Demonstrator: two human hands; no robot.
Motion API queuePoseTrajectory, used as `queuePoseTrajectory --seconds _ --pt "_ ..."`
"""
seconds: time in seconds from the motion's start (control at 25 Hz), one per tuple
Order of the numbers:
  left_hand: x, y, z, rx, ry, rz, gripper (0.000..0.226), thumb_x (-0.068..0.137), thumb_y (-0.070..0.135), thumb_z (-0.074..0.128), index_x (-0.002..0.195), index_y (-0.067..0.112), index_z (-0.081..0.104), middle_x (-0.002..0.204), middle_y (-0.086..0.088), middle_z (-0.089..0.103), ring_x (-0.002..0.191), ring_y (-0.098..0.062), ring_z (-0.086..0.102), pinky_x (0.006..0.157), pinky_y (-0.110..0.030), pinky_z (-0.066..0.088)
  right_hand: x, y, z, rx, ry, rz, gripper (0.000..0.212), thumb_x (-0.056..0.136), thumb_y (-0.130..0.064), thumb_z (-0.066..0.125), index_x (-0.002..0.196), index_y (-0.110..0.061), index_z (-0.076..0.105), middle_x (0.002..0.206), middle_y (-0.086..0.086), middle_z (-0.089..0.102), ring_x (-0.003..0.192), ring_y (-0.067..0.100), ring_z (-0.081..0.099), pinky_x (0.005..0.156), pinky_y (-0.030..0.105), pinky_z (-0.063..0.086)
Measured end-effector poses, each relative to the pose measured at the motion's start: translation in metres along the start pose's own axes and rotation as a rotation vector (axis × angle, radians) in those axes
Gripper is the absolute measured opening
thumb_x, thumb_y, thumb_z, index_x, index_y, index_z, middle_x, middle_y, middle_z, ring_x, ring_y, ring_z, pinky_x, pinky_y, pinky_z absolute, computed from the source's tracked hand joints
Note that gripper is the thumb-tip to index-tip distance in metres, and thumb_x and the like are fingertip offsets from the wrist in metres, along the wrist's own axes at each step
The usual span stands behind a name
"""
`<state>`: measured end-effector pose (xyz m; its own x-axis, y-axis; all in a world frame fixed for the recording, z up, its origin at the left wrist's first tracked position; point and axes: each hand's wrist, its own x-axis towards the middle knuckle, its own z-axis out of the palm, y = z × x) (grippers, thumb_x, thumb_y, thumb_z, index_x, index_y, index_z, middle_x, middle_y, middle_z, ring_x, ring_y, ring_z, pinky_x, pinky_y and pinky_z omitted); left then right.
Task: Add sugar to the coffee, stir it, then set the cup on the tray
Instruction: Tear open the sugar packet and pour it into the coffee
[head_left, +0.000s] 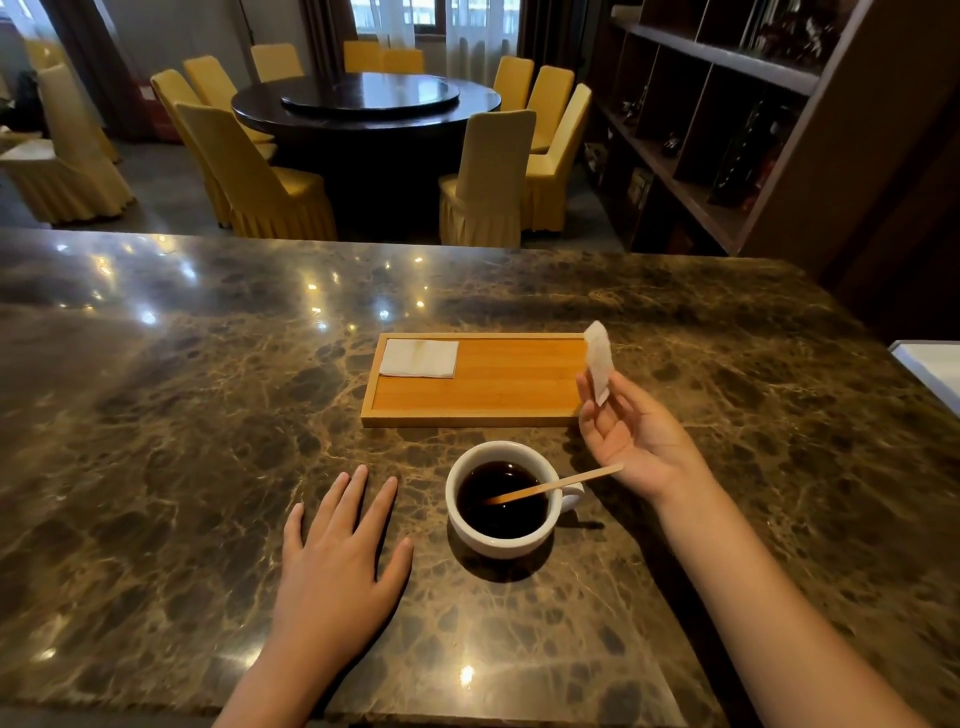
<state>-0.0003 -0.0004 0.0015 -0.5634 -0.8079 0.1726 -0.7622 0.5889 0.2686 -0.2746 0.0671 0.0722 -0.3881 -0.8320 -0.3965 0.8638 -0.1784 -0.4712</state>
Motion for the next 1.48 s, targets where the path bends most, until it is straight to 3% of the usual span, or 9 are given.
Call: queuePoseTrajectory --seconds 0.16,0.36,0.48,0.6,0.68,0.76,0.88,1.16,1.48 --pt "0.000 -0.001 0.001 0.001 0.014 0.001 0.062 0.081 0.059 0.020 0.138 0.032 0.023 0.146 0.000 0.016 0.133 -0.012 0.003 0.107 -0.051 0.004 0.007 -0.004 -0.004 0.129 -0.047 -0.101 0.024 0.086 -0.014 0.055 0.108 -0.006 0.059 0.086 0.011 0.076 0.078 0.017 0.074 0.060 0.023 0.059" --pt "0.000 0.000 0.002 0.005 0.008 -0.007 0.062 0.081 0.059 0.020 0.138 0.034 0.021 0.146 0.001 0.015 0.133 -0.012 0.003 0.107 -0.052 0.004 0.026 -0.014 -0.005 0.022 0.022 -0.332 0.038 0.077 -0.008 0.063 0.115 -0.008 0.056 0.114 0.014 0.065 0.106 0.024 0.065 0.084 0.033 0.057" --pt "0.000 0.000 0.001 0.003 0.003 -0.020 0.062 0.081 0.060 0.019 0.137 0.036 0.017 0.146 0.003 0.011 0.133 -0.010 0.000 0.107 -0.049 0.001 0.040 -0.018 -0.008 -0.261 0.153 -0.564 0.009 0.087 -0.005 0.059 0.091 -0.013 0.057 0.102 0.008 0.066 0.097 0.019 0.067 0.078 0.028 0.059" --pt "0.000 0.001 0.000 -0.009 0.000 -0.031 0.062 0.079 0.062 0.017 0.136 0.039 0.014 0.145 0.006 0.008 0.132 -0.009 -0.002 0.107 -0.048 -0.002 0.055 -0.022 -0.013 -0.731 0.322 -0.850 0.014 0.083 -0.009 0.064 0.076 -0.017 0.055 0.084 -0.001 0.062 0.084 0.015 0.064 0.071 0.026 0.055" --pt "0.001 0.002 -0.001 -0.014 -0.004 -0.034 0.062 0.078 0.063 0.017 0.136 0.039 0.014 0.144 0.007 0.007 0.131 -0.009 -0.002 0.107 -0.048 -0.002 0.064 -0.022 -0.016 -1.047 0.352 -1.014 0.013 0.082 -0.011 0.064 0.075 -0.014 0.054 0.073 -0.002 0.056 0.070 0.010 0.054 0.066 0.017 0.047" --pt "0.001 0.001 0.000 -0.015 -0.004 -0.038 0.063 0.078 0.063 0.018 0.136 0.039 0.015 0.144 0.007 0.007 0.132 -0.009 -0.001 0.107 -0.048 -0.002 0.072 -0.019 -0.016 -1.231 0.347 -1.113 0.013 0.084 -0.015 0.064 0.076 -0.011 0.055 0.073 0.001 0.055 0.066 0.010 0.050 0.060 0.009 0.041" --pt "0.001 0.000 0.000 -0.016 -0.001 -0.037 0.062 0.079 0.062 0.019 0.136 0.039 0.015 0.144 0.007 0.008 0.132 -0.009 0.000 0.107 -0.048 -0.001 0.082 -0.017 -0.015 -1.447 0.362 -1.215 0.014 0.085 -0.012 0.063 0.075 -0.007 0.055 0.076 0.007 0.057 0.070 0.015 0.051 0.058 0.012 0.037" --pt "0.001 0.000 0.001 -0.016 -0.006 -0.031 0.061 0.079 0.062 0.019 0.136 0.039 0.016 0.144 0.006 0.010 0.132 -0.010 0.001 0.107 -0.050 0.001 0.093 -0.011 -0.011 -2.049 0.193 -1.210 0.002 0.086 -0.004 0.059 0.084 -0.004 0.058 0.088 0.015 0.063 0.082 0.027 0.057 0.066 0.027 0.043" --pt "0.001 -0.001 0.002 -0.014 0.010 -0.020 0.061 0.080 0.059 0.025 0.136 0.036 0.023 0.144 0.003 0.016 0.132 -0.012 0.008 0.105 -0.052 0.007 0.099 -0.014 -0.004 -2.175 0.129 -1.015 0.018 0.087 -0.021 0.062 0.094 -0.004 0.065 0.098 0.011 0.062 0.095 0.024 0.055 0.076 0.027 0.043"
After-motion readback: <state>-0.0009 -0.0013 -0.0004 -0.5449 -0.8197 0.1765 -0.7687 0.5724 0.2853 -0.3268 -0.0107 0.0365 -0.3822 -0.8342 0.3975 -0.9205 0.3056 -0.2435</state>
